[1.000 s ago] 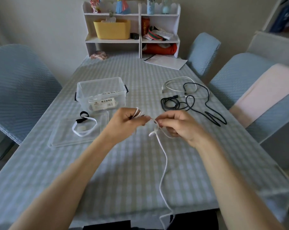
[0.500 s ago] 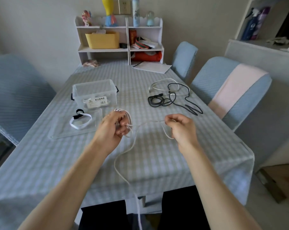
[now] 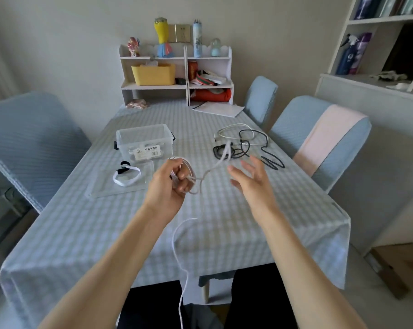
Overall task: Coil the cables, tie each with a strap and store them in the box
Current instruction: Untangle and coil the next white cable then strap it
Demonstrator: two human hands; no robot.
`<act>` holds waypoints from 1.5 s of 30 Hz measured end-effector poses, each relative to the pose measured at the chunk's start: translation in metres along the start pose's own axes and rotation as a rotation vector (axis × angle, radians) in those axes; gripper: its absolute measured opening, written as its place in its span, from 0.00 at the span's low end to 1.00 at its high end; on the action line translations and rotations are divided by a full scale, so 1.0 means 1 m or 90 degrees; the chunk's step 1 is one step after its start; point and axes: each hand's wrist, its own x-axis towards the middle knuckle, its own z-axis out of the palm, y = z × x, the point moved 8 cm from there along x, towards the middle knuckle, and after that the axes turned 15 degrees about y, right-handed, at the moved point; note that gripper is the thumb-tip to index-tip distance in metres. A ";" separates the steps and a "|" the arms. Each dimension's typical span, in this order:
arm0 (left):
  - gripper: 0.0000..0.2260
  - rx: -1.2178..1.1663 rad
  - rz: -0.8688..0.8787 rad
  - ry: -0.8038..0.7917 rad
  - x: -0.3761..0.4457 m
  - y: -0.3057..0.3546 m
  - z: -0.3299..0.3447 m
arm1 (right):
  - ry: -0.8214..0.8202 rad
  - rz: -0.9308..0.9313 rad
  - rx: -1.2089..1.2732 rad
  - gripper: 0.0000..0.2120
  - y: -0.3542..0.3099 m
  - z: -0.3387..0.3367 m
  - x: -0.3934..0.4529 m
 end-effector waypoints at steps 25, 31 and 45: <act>0.14 -0.147 -0.075 0.002 0.000 0.008 -0.014 | -0.265 0.008 -0.102 0.14 0.024 0.067 -0.018; 0.09 -0.161 -0.056 0.014 0.008 0.022 -0.036 | -0.281 -0.106 -0.140 0.09 0.008 0.058 -0.023; 0.10 -0.064 -0.058 0.026 -0.005 0.028 -0.029 | -0.394 -0.108 -0.116 0.12 -0.014 0.077 -0.042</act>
